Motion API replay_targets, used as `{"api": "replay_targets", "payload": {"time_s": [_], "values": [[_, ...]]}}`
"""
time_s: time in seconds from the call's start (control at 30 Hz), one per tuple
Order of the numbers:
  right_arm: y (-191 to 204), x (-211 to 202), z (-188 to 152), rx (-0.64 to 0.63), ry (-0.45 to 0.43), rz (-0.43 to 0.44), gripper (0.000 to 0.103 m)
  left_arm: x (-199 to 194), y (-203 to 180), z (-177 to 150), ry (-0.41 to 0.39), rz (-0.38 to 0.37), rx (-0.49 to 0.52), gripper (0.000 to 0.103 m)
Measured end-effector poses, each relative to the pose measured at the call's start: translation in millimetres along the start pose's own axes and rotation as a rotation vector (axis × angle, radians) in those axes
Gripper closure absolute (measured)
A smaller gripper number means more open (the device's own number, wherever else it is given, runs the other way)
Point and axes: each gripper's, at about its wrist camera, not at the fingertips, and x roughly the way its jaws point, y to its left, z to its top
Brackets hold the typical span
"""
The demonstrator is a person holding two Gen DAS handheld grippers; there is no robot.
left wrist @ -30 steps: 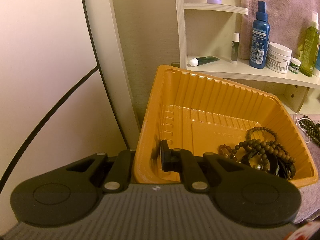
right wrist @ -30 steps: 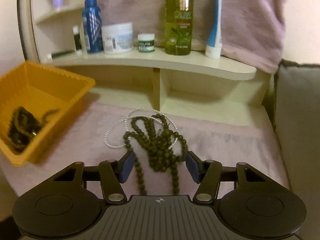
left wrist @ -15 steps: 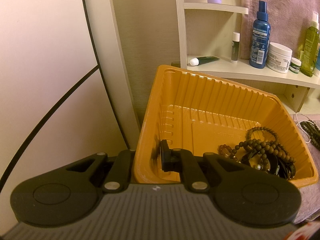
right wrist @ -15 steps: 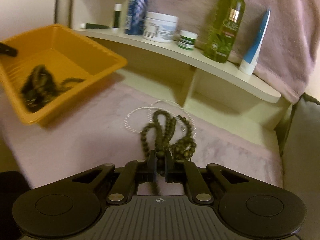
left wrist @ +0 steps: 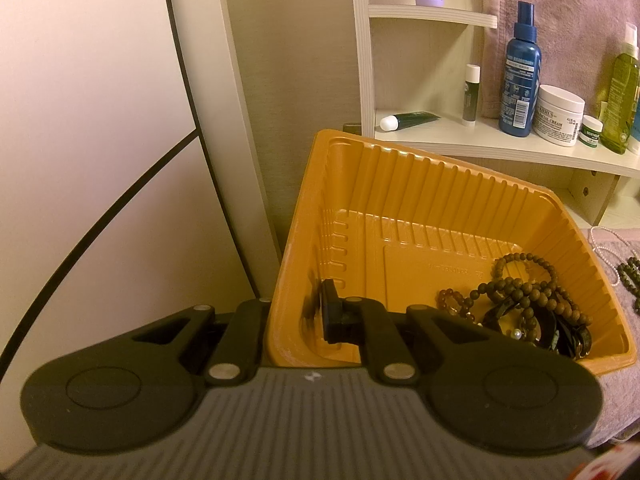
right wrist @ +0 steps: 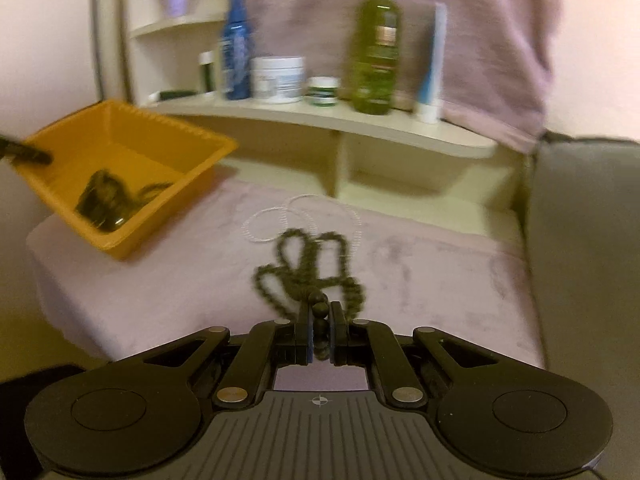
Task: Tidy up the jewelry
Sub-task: 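Lift the dark bead necklace high with the right gripper, unwinding it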
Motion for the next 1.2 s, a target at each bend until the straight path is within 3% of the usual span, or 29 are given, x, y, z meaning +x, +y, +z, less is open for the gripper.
{"api": "replay_targets", "payload": {"time_s": [0.07, 0.17, 0.2, 0.3, 0.33, 0.63, 0.77, 0.87, 0.93, 0.97, 1.07, 1.13, 1.2], "values": [[-7, 6, 2, 0.038, -0.003, -0.03, 0.096, 0, 0, 0, 0.0, 0.0, 0.0, 0.094], [-12, 19, 5, 0.114, 0.015, 0.006, 0.095, 0, 0, 0, 0.001, 0.001, 0.0, 0.094], [-11, 25, 6, 0.123, 0.024, 0.023, 0.088, 0, 0, 0, 0.001, 0.001, 0.0, 0.094], [-7, 35, 6, 0.097, 0.015, 0.024, 0.035, -1, 0, 0, 0.004, 0.001, 0.001, 0.094], [-6, 37, 5, 0.085, 0.001, 0.023, 0.031, -1, 0, 0, 0.004, 0.001, 0.001, 0.094], [-2, 61, 9, 0.024, 0.029, 0.099, 0.023, -1, -1, 1, 0.006, 0.003, 0.005, 0.094], [13, 70, 10, -0.092, 0.061, 0.099, 0.022, -1, -1, 1, 0.006, 0.003, 0.005, 0.094], [10, 74, 11, -0.058, 0.06, 0.107, 0.025, -1, -1, 1, 0.005, 0.003, 0.006, 0.094], [8, 73, 12, -0.053, 0.05, 0.106, 0.047, -1, -1, 1, 0.006, 0.003, 0.006, 0.094], [7, 73, 12, -0.049, 0.052, 0.108, 0.051, -1, 0, 1, 0.006, 0.003, 0.005, 0.094], [9, 70, 13, -0.069, 0.06, 0.114, 0.078, -1, -1, 1, 0.006, 0.003, 0.005, 0.094], [11, 67, 13, -0.081, 0.066, 0.121, 0.088, -1, -1, 1, 0.006, 0.003, 0.006, 0.094], [15, 66, 12, -0.106, 0.065, 0.109, 0.089, -1, 0, 1, 0.005, 0.003, 0.005, 0.094]]}}
